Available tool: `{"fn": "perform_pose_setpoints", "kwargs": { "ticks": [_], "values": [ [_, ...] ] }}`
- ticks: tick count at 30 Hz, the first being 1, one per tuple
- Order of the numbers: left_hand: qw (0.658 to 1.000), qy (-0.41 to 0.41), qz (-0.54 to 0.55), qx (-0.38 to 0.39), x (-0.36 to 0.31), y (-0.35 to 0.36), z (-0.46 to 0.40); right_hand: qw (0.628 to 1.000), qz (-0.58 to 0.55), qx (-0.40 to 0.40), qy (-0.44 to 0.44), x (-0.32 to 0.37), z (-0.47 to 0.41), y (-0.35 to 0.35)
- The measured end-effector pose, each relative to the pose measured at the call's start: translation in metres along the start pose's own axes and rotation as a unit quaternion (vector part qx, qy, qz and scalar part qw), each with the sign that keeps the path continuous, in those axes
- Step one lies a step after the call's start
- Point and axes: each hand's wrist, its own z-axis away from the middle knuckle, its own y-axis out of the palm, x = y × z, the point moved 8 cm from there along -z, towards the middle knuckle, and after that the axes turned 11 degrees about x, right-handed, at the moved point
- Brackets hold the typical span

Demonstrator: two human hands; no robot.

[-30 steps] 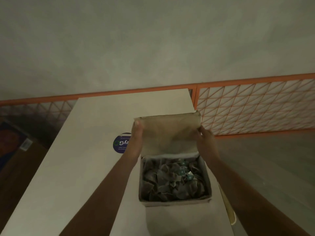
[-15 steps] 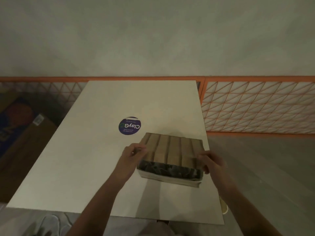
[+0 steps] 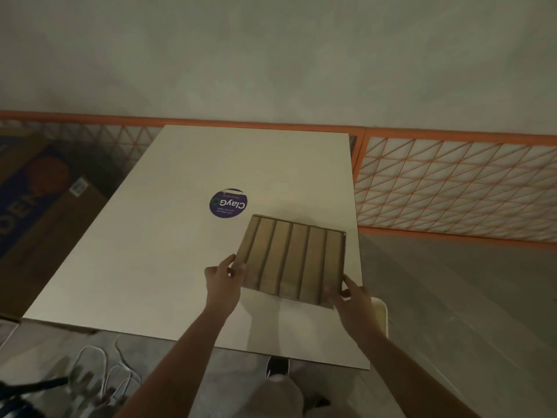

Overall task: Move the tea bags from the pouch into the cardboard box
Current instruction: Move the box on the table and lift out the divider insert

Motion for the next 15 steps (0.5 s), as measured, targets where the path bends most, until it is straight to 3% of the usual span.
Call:
{"fn": "perform_pose_setpoints", "kwargs": {
  "ticks": [6,10,15],
  "values": [
    [0.992,-0.010,0.110,0.056,0.003,0.014,-0.005,0.997,-0.012,0.053,-0.049,0.007,0.004,0.008],
    [0.991,0.015,0.110,0.079,0.018,0.023,-0.015,0.997,-0.017,0.046,-0.051,0.003,0.003,0.010],
    [0.990,0.041,0.124,0.053,-0.007,0.017,0.007,0.997,-0.010,0.045,-0.068,0.009,-0.004,0.010]
  ]
}}
